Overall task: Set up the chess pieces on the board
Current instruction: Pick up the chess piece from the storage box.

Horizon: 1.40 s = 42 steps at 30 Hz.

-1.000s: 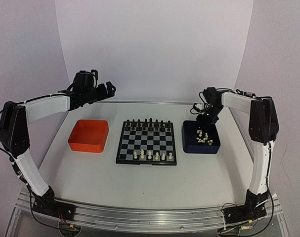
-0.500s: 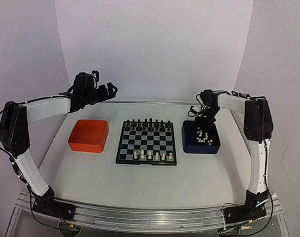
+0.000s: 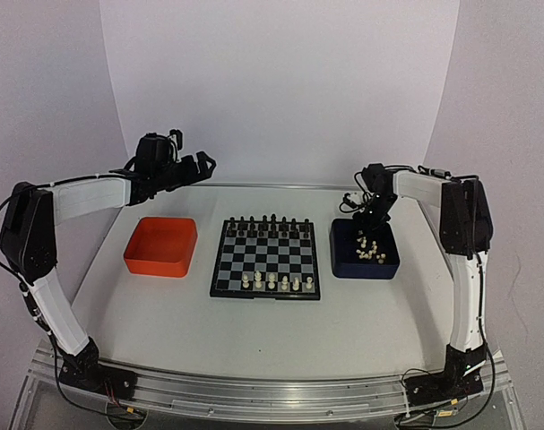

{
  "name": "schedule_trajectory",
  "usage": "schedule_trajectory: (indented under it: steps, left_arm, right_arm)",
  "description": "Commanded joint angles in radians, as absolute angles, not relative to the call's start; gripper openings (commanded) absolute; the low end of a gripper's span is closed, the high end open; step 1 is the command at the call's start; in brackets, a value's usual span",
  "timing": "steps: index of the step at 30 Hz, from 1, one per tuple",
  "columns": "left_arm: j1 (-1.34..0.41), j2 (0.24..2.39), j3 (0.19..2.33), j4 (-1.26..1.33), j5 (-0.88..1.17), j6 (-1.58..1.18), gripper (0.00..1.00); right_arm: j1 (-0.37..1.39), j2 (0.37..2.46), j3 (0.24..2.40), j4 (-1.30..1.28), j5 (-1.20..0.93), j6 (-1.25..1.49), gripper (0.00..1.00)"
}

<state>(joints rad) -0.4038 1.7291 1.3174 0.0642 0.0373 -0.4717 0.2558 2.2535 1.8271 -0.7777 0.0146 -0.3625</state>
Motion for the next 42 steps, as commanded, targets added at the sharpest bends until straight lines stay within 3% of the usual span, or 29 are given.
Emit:
schedule_trajectory:
  steps: [1, 14, 21, 42]
  left_arm:
    - [-0.397, 1.741, 1.329, 0.096, 0.059, -0.473, 1.00]
    - [-0.398, 1.742, 1.326, 0.095, 0.061, -0.480, 1.00]
    - [-0.397, 1.745, 1.324, 0.096, 0.063, -0.485, 1.00]
    - [-0.398, 1.716, 1.287, 0.095, 0.054, -0.500, 1.00]
  right_arm:
    - [0.255, 2.280, 1.873, -0.778, 0.025, -0.372, 0.27]
    - [0.255, 2.301, 1.890, -0.779, 0.025, -0.388, 0.13]
    - [0.255, 2.298, 1.892, -0.779, 0.014, -0.392, 0.00]
    - [0.255, 2.193, 1.856, -0.776, 0.010, -0.348, 0.00]
